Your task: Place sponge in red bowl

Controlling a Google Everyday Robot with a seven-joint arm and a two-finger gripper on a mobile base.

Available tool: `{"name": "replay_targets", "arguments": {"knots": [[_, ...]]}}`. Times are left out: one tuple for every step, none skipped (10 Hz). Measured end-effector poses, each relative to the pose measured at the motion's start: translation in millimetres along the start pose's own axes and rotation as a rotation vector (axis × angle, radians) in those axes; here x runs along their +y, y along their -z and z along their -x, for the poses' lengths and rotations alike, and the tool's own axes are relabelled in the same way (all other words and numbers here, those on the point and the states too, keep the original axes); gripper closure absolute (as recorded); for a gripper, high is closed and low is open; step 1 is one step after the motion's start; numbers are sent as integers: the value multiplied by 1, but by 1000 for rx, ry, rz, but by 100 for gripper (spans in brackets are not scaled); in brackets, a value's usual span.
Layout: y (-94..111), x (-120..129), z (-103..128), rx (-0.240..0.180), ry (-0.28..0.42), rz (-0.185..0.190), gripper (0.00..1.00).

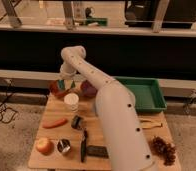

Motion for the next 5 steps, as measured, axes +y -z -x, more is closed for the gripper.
{"name": "replay_targets", "arguments": {"knots": [[-3, -2, 3, -7, -1, -3, 87], [-6, -4, 7, -17, 5, -7, 87], [-8, -5, 11, -24, 10, -8, 87], [-10, -6, 14, -32, 14, -8, 87], [-13, -7, 18, -39, 19, -8, 87]]}}
